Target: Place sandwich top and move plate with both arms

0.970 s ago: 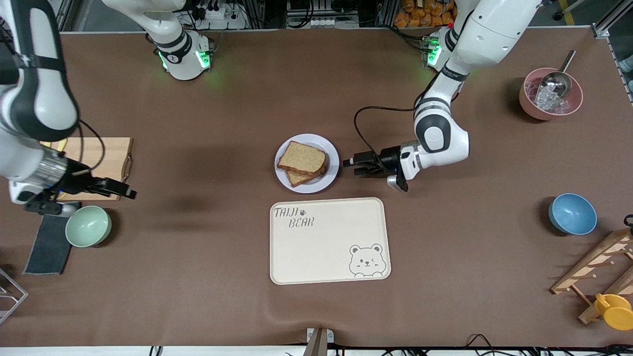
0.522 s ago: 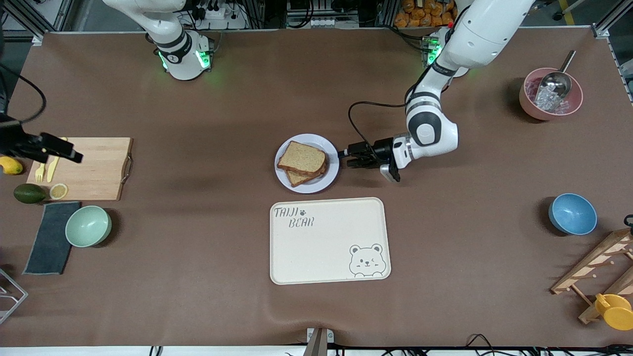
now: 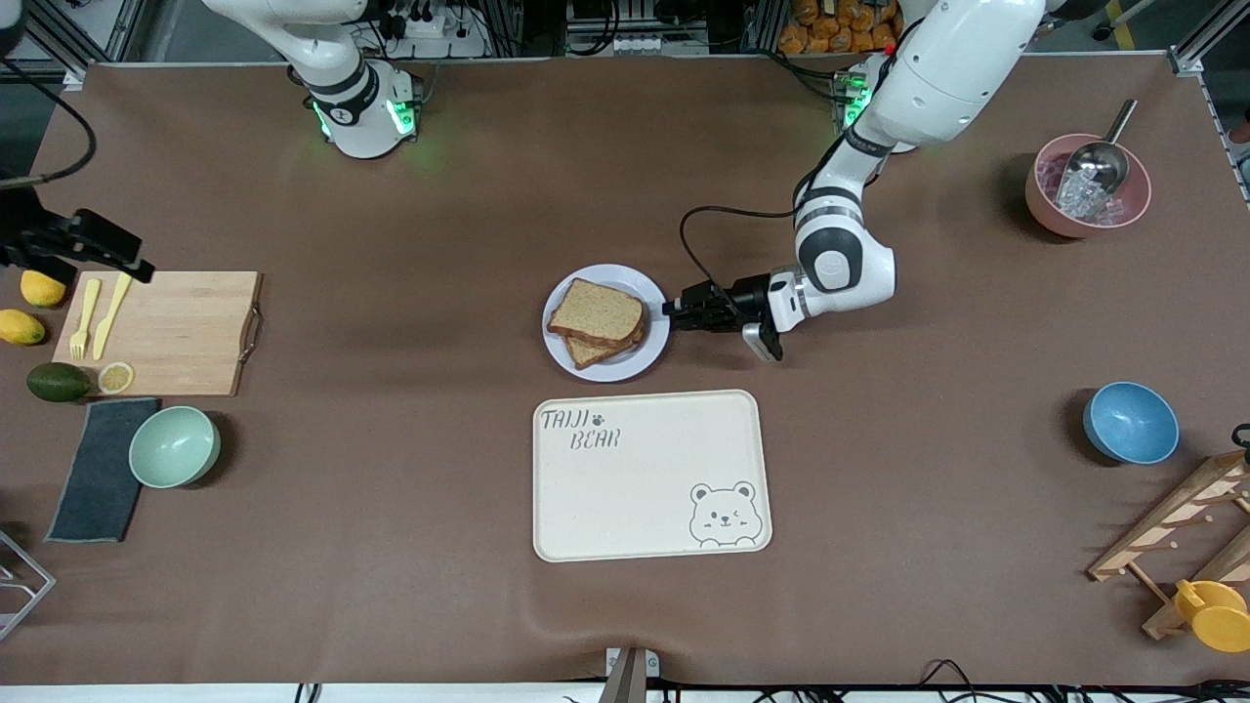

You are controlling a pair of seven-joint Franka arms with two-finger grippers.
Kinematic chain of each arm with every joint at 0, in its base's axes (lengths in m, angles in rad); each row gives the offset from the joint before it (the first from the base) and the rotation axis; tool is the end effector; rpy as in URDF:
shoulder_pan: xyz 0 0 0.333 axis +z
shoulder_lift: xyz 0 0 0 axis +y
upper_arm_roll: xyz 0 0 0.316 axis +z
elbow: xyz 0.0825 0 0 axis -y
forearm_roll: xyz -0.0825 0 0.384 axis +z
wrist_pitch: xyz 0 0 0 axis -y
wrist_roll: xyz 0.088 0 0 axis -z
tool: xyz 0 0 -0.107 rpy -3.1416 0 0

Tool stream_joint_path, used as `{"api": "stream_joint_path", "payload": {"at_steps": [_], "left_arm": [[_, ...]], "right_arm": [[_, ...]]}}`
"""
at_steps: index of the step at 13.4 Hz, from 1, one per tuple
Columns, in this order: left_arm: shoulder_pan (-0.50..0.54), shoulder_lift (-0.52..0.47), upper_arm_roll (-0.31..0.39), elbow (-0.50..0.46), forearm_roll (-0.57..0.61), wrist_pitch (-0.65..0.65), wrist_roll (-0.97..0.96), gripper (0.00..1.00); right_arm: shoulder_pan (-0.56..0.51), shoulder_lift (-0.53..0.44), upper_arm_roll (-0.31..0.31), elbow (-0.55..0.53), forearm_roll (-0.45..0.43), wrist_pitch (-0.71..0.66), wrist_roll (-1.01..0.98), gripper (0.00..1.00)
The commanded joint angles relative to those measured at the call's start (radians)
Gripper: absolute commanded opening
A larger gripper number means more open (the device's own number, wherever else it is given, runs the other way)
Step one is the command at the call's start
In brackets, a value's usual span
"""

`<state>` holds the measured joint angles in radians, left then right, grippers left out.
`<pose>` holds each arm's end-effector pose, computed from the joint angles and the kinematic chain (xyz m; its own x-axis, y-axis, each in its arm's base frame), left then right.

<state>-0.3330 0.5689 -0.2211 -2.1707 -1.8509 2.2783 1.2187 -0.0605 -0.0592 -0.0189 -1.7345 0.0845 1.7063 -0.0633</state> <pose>0.4339 -0.3045 0.1209 0.9991 -0.0155 0.0404 -0.0432 -0.4208 0.9061 0.5444 -0.0356 0.5914 0.9990 -0.0277 0.0358 -0.0246 -0.9962 -0.0829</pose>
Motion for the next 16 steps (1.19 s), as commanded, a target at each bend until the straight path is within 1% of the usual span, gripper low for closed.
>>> {"api": "stream_joint_path", "payload": {"at_steps": [1,3,5,6,7,8,9,11,12,14,16], "left_arm": [[-0.015,0.038,-0.003,0.035,-0.017,0.013,0.027,0.42],[-0.017,0.052,-0.003,0.046,-0.016,0.015,0.025,0.43],[-0.017,0.054,-0.003,0.048,-0.017,0.015,0.025,0.43],[-0.018,0.061,-0.003,0.051,-0.017,0.015,0.025,0.43],[-0.020,0.066,-0.003,0.058,-0.017,0.018,0.025,0.39],[-0.030,0.072,-0.003,0.063,-0.017,0.024,0.025,0.32],[-0.040,0.075,-0.003,0.069,-0.017,0.038,0.027,0.24],[-0.041,0.088,-0.003,0.081,-0.017,0.052,0.031,0.03],[-0.041,0.091,-0.004,0.086,-0.017,0.052,0.033,0.00],[-0.041,0.095,-0.004,0.092,-0.019,0.052,0.036,0.00],[-0.038,0.094,-0.006,0.092,-0.024,0.050,0.048,0.00]], "right_arm": [[0.025,-0.008,0.005,-0.011,-0.028,0.016,0.077,1.00],[0.042,0.013,0.004,0.030,-0.040,0.015,0.079,1.00],[0.074,0.035,0.004,0.071,-0.095,0.016,0.083,1.00],[0.068,0.047,0.002,0.096,-0.101,0.016,0.080,1.00],[0.062,0.061,0.002,0.119,-0.103,0.015,0.077,1.00],[0.062,0.062,0.000,0.124,-0.117,0.015,0.079,1.00],[0.064,0.065,0.000,0.122,-0.126,0.016,0.082,1.00],[0.062,0.065,0.000,0.122,-0.129,0.016,0.079,1.00],[0.062,0.067,0.000,0.121,-0.129,0.016,0.080,1.00],[0.056,0.067,-0.001,0.121,-0.130,0.016,0.080,1.00],[0.048,0.067,-0.003,0.119,-0.114,0.015,0.082,1.00]]}}
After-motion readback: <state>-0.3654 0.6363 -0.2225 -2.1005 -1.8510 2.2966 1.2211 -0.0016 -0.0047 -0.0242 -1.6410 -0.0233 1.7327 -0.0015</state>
